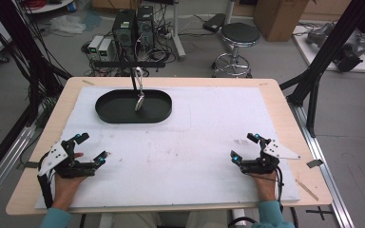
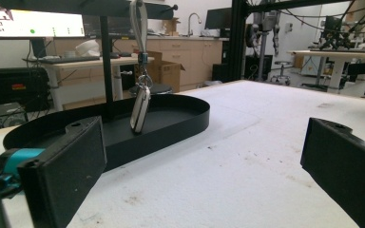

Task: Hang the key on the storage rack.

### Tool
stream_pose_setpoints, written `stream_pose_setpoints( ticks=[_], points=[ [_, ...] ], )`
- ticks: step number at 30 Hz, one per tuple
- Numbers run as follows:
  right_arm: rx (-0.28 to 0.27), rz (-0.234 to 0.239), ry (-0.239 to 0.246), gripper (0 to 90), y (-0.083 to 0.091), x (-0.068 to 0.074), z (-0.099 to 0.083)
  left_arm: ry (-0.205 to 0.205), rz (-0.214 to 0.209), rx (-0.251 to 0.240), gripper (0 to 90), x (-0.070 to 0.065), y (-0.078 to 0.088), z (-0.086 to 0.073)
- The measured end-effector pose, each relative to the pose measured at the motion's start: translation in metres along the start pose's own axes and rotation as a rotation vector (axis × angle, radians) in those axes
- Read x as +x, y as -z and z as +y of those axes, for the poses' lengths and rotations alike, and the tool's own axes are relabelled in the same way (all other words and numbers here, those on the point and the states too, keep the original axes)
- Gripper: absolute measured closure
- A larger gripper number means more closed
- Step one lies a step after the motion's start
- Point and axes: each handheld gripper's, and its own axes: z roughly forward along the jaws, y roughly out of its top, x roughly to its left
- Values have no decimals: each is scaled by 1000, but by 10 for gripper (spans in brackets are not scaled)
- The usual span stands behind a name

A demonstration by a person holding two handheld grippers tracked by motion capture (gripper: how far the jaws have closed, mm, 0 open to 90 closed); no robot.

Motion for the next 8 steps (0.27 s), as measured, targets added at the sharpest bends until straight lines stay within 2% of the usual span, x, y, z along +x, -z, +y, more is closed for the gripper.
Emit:
stream_pose_setpoints(
  ticks=[1, 5, 8],
  points=[
    [-3, -4, 16, 8, -1, 0, 0, 3, 3, 1, 17, 0, 0, 0],
    [1, -13, 11, 9, 0, 1, -1, 3, 6, 2, 17, 1, 0, 0],
    [-14, -28, 32, 9, 1, 3, -1, 6, 8, 0, 17, 1, 1, 0]
  ],
)
